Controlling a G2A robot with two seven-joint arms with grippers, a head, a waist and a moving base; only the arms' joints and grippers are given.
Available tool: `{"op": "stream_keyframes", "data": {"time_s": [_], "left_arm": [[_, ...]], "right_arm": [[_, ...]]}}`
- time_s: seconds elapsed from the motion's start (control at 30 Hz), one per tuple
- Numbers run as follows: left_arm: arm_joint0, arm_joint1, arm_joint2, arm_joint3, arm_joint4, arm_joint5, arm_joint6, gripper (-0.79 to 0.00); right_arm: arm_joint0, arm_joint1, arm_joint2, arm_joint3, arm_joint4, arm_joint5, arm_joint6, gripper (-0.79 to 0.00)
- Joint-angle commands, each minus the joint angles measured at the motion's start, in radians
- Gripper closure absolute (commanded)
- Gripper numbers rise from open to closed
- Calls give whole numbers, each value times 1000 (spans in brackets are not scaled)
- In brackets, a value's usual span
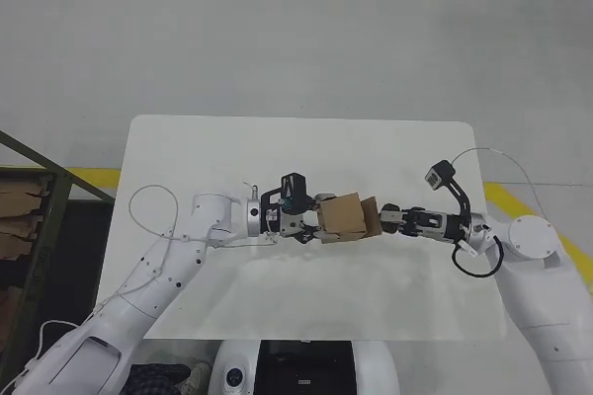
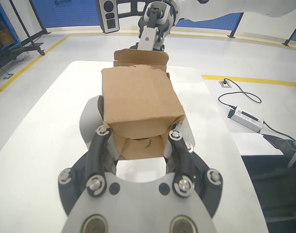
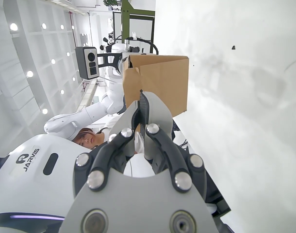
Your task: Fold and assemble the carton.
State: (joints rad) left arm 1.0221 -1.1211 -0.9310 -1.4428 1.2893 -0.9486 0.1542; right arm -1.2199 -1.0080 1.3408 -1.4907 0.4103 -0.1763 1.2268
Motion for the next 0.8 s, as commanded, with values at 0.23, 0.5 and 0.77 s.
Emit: {"op": "stream_keyframes", "data": {"time_s": [0.23,0.5,0.77], "left_arm": [[6,1,-4,-8,7,3,0,-366],[10,1,-8,-11,7,-1,2,-363],[13,1,-9,-18,13,-3,8,-366]], "right_arm": [[-3,3,-12,-21,-27,5,-12,-126],[1,6,-19,-23,-37,11,-16,-120],[4,8,-25,-33,-42,17,-26,-95]]}}
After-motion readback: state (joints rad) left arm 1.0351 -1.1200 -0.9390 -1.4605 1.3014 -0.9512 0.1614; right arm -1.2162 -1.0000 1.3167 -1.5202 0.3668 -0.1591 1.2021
